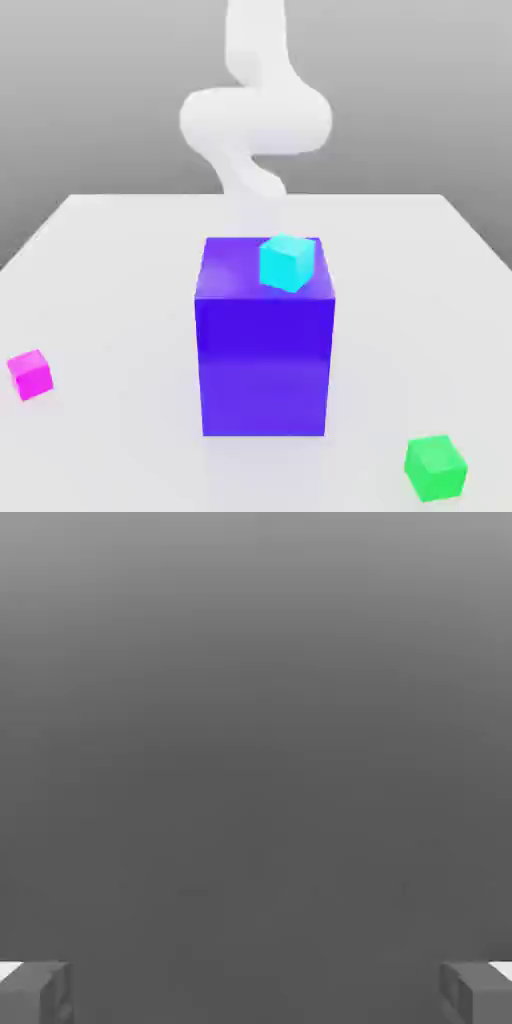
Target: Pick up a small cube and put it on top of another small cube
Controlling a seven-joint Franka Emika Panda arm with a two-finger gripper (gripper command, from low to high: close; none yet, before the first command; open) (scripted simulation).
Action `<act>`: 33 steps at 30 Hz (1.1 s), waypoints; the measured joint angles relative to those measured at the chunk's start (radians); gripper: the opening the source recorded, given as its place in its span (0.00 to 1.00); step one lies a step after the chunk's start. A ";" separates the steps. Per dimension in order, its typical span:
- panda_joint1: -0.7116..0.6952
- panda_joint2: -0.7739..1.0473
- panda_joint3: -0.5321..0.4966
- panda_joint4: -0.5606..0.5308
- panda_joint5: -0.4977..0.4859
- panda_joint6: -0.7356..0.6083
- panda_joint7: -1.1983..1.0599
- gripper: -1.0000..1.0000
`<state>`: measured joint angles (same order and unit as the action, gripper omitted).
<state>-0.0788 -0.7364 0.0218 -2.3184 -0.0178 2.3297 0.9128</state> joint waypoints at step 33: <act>-0.708 0.828 -0.056 -0.245 -0.081 0.396 1.373 0.50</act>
<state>-0.7868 0.0918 -0.0345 -2.5634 -0.0988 2.7259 2.2861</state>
